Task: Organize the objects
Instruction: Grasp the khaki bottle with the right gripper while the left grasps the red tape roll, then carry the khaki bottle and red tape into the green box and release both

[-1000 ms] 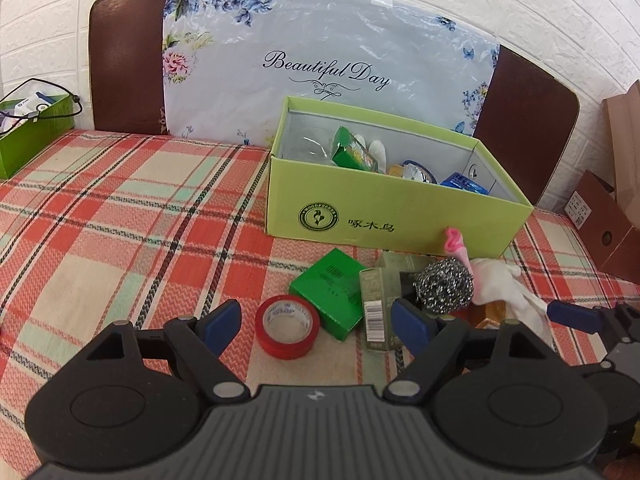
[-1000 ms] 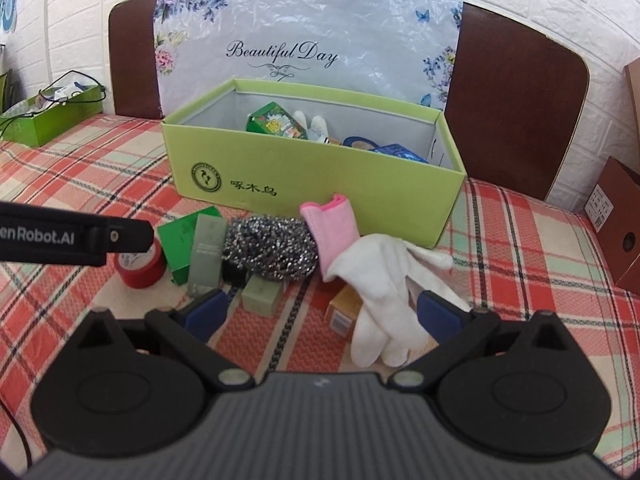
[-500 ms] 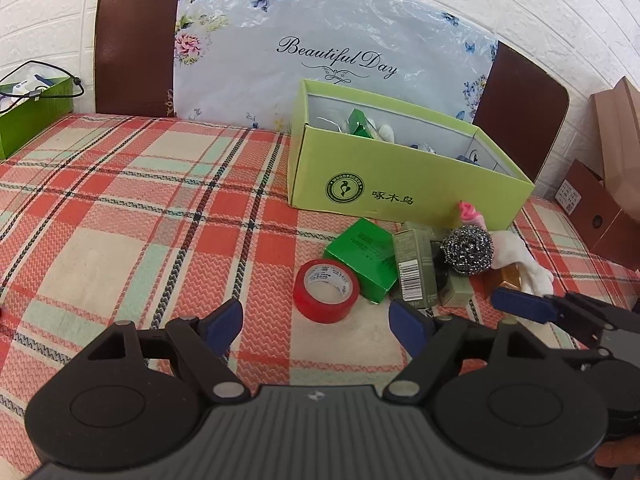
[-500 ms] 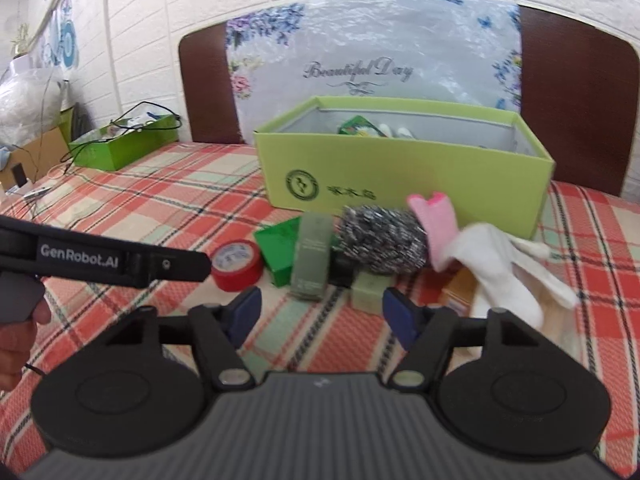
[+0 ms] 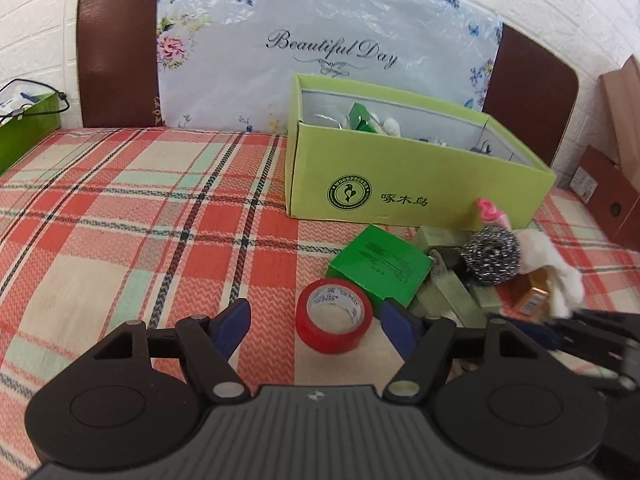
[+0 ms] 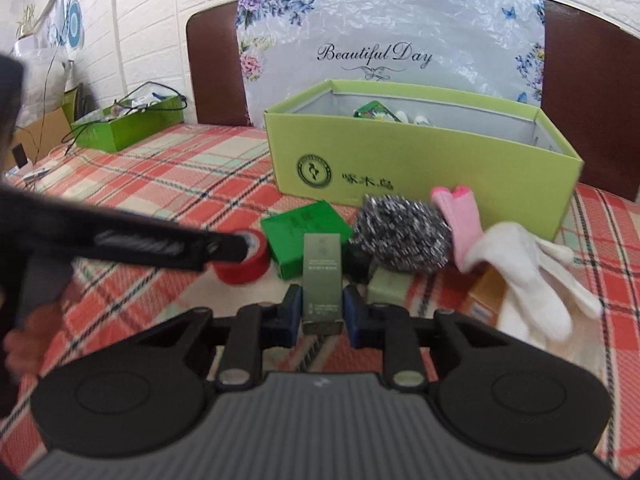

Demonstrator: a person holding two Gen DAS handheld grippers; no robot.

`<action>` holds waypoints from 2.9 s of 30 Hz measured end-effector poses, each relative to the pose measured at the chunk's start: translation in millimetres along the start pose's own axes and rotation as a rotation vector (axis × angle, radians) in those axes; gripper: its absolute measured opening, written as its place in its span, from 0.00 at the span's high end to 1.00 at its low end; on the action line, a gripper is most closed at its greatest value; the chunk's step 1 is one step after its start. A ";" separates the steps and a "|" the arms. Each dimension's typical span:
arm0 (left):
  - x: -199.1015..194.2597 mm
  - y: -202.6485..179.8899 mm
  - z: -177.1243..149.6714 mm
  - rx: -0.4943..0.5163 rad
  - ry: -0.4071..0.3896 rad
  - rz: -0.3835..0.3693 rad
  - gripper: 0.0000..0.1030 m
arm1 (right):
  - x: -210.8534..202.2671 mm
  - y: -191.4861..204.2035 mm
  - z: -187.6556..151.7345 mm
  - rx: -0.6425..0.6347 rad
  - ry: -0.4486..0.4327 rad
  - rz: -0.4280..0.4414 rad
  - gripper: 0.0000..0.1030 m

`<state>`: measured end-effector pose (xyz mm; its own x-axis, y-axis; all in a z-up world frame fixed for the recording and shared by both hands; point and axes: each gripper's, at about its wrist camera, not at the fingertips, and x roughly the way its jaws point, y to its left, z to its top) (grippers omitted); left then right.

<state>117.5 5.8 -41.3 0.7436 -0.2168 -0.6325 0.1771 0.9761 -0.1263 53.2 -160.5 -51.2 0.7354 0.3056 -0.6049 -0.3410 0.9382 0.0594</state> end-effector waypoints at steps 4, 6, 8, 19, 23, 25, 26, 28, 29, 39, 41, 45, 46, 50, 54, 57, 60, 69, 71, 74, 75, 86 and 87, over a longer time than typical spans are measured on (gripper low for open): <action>17.8 -5.7 1.7 0.028 0.035 -0.025 0.32 | -23.4 -4.8 -13.4 0.006 0.035 -0.009 0.79; 22.2 -6.9 -0.6 0.044 0.056 -0.029 0.50 | -33.6 -8.6 -17.7 0.031 0.040 -0.013 0.79; 18.0 -8.2 -4.2 0.069 0.052 -0.021 0.52 | -41.4 -11.0 -21.4 0.047 0.043 -0.004 0.79; -33.7 -3.2 -40.7 0.080 0.049 -0.001 0.29 | -40.9 0.6 -30.9 0.022 0.071 0.035 0.75; -25.5 0.1 -35.3 0.048 0.069 -0.016 0.36 | -39.5 2.2 -30.5 0.013 0.071 0.027 0.75; -22.5 -0.8 -34.0 0.044 0.068 -0.021 0.37 | -38.2 2.3 -30.1 0.014 0.075 0.024 0.75; -21.8 -1.8 -34.0 0.045 0.068 -0.023 0.37 | -37.4 2.0 -30.1 0.018 0.078 0.023 0.75; -21.5 -4.0 -34.9 0.048 0.064 -0.019 0.37 | -35.7 2.0 -30.5 0.021 0.081 0.024 0.75; -21.1 -4.4 -35.3 0.049 0.066 -0.017 0.37 | -34.8 2.2 -30.4 0.024 0.081 0.025 0.75; -25.6 -2.1 -30.0 0.024 0.048 -0.067 0.52 | -35.2 2.0 -28.0 0.018 0.064 0.051 0.78; -31.1 -3.7 -24.9 0.020 0.029 -0.091 0.52 | -41.0 0.8 -23.1 0.015 0.041 0.063 0.78; -42.3 -10.2 -4.5 0.024 -0.032 -0.139 0.52 | -53.9 -6.9 -6.5 0.013 -0.020 0.069 0.78; -44.2 -12.3 1.5 0.027 -0.047 -0.148 0.52 | -57.0 -8.8 -1.0 0.009 -0.038 0.064 0.78; -48.8 -25.6 31.2 0.042 -0.116 -0.185 0.52 | -64.2 -23.1 23.5 -0.009 -0.102 0.033 0.78; -45.7 -40.8 59.3 0.057 -0.165 -0.217 0.52 | -63.3 -41.5 50.5 -0.034 -0.155 -0.025 0.78; -35.5 -51.3 80.4 0.061 -0.185 -0.228 0.52 | -53.7 -58.1 70.1 -0.059 -0.182 -0.079 0.78; -21.6 -59.4 100.1 0.056 -0.197 -0.232 0.52 | -37.1 -80.4 89.3 -0.052 -0.188 -0.134 0.78; 53.1 -70.2 145.5 0.026 -0.157 -0.184 0.52 | 36.1 -140.0 121.6 -0.064 -0.186 -0.235 0.78; 69.2 -71.2 151.3 0.022 -0.142 -0.174 0.52 | 53.1 -147.8 124.6 -0.074 -0.174 -0.249 0.78; 88.8 -70.1 156.4 0.010 -0.124 -0.169 0.52 | 73.9 -158.9 127.8 -0.065 -0.163 -0.257 0.78; 94.7 -70.1 157.7 0.010 -0.118 -0.166 0.52 | 80.2 -161.7 128.8 -0.063 -0.160 -0.262 0.78; 97.7 -63.5 148.4 0.031 -0.170 -0.128 0.16 | 80.5 -157.7 115.4 -0.086 -0.264 -0.219 0.06; 96.0 -62.5 148.5 0.024 -0.163 -0.121 0.16 | 77.2 -155.9 114.4 -0.080 -0.275 -0.227 0.04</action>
<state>273.5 -78.7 19.4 0.8101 -0.3340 -0.4819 0.2849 0.9426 -0.1744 230.1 -264.6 -16.3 0.9238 0.1337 -0.3588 -0.1879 0.9748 -0.1205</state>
